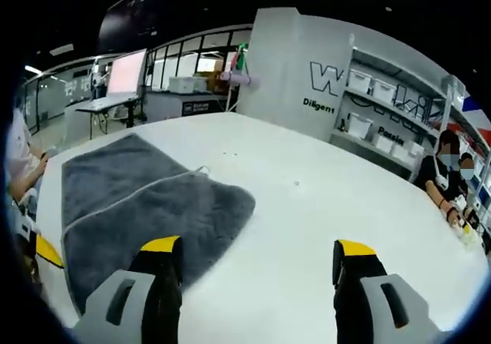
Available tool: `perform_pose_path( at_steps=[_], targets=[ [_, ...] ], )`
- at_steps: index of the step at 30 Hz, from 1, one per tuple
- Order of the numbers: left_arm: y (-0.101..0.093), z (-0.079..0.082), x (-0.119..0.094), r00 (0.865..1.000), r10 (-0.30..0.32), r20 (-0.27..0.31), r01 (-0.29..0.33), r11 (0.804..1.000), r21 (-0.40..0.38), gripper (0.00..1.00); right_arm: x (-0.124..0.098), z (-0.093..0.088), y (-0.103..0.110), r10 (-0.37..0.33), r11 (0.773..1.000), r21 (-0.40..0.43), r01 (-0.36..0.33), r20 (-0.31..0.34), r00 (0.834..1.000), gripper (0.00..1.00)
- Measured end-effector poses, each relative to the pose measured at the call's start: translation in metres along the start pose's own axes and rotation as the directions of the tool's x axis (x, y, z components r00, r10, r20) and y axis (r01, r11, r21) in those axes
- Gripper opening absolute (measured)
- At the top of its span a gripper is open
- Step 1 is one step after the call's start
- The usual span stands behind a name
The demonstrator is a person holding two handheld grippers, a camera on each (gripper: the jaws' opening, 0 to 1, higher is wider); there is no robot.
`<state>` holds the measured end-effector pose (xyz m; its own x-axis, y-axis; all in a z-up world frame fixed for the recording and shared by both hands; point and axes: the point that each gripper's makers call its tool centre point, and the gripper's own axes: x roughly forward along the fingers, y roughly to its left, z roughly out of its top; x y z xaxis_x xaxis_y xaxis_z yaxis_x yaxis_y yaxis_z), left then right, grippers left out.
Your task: Fold the towel on the table until its edges align and the towel forms a compact rectangular stack.
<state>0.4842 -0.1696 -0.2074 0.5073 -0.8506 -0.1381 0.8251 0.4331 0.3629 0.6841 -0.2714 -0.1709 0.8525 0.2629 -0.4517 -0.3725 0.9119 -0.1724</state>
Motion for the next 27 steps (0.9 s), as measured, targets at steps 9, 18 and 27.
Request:
perform_pose_path(
  at_steps=[9,18,27],
  targets=[
    [-0.028,-0.017,0.018,0.991,0.002,-0.132,0.025,0.979,0.204,0.32,-0.006,0.006,0.000,0.004,1.000,-0.016,-0.004,0.004,1.000,0.79],
    [-0.026,-0.030,0.031,0.985,-0.034,-0.168,0.055,0.991,0.124,0.25,0.001,0.009,0.003,0.022,0.999,-0.030,-0.022,0.000,1.000,0.79],
    [-0.025,-0.043,0.029,0.970,-0.087,-0.228,0.076,0.995,-0.058,0.17,0.017,0.007,0.007,0.042,0.998,-0.046,-0.043,-0.034,0.999,0.79]
  ],
)
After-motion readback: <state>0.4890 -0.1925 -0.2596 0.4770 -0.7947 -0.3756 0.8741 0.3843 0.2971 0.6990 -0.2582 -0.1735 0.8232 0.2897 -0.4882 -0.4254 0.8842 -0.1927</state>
